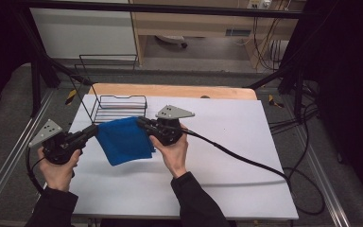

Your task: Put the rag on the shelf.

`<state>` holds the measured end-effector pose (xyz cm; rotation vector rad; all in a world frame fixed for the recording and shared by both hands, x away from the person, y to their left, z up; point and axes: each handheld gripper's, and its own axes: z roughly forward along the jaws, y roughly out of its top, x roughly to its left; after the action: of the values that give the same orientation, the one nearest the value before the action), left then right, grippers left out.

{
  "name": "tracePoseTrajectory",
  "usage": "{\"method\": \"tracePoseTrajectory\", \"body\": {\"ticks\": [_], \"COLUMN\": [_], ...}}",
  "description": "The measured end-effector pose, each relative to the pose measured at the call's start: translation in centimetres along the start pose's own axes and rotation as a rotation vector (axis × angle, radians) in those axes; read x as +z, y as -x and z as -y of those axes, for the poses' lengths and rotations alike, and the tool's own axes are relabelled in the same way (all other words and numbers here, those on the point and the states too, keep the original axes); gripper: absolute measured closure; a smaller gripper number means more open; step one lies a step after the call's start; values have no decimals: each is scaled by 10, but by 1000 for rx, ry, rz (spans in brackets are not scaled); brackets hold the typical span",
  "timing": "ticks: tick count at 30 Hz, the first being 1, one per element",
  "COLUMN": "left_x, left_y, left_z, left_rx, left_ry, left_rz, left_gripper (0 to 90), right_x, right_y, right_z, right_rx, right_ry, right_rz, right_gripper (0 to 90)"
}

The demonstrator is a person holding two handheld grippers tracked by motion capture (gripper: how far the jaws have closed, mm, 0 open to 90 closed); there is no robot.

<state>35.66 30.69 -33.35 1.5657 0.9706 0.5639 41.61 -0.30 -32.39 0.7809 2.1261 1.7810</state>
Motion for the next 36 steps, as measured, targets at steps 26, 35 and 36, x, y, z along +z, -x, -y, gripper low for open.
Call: {"method": "tracePoseTrajectory", "body": {"ticks": [26,35,36], "left_x": [-9,-10,-10], "left_y": [-13,-18,-20], "left_z": [-47,-64,-68], "left_rx": [1,8,12], "left_ry": [149,199,208], "left_rz": [-50,-67,-77], "left_gripper": [865,867,866], "right_x": [12,20,21], "right_y": [-13,-14,-14], "right_z": [-49,-66,-68], "right_rx": [-44,-55,-58], "right_ry": [135,174,177], "right_rz": [33,47,50], "right_gripper": [840,841,842]}}
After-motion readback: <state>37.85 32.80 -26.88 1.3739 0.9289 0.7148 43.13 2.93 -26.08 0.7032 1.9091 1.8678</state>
